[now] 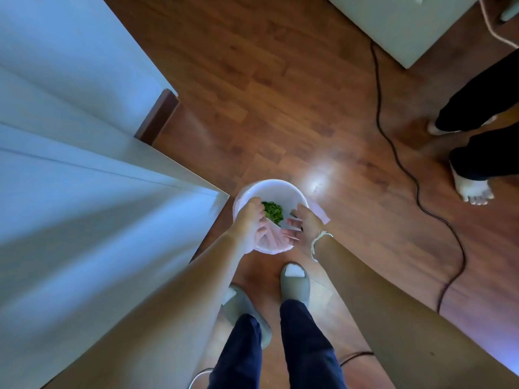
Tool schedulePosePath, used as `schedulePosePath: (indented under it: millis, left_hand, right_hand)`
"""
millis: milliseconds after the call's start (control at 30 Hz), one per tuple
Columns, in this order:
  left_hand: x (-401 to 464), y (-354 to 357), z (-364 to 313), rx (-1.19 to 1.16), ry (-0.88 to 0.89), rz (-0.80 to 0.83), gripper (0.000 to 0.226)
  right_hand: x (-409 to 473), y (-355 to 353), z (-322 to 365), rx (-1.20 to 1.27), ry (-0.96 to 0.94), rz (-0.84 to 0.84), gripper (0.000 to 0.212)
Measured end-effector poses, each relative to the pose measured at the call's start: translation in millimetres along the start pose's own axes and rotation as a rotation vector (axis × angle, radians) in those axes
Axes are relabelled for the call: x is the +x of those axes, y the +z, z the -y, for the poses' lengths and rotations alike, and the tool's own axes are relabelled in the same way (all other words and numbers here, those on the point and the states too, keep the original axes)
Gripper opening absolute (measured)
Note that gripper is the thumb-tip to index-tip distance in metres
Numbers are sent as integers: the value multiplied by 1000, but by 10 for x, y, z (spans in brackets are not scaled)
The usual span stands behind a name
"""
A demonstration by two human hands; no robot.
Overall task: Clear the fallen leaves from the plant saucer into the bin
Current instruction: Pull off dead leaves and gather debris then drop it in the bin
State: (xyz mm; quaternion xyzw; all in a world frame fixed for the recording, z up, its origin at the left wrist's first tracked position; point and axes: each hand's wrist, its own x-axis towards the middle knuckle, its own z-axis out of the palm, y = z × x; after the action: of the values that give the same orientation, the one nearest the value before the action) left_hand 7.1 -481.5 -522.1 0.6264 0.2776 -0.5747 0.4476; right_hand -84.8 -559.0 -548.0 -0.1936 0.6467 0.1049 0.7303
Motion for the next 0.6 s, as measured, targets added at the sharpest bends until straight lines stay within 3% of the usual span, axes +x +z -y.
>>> schedulePosePath:
  millis: [200,367,600]
  left_hand:
    - [-48,-2,14,29,25,-28,50]
    - [-71,-29,41,46,29,-34,48]
    - [-101,-74,55,66,2,-50,50]
  right_hand:
    - [55,39,-63,-203,-29,-142,36]
    - [34,41,-51,-167,-17,-86,25]
    - [116,34,-90,-109,23,-14,70]
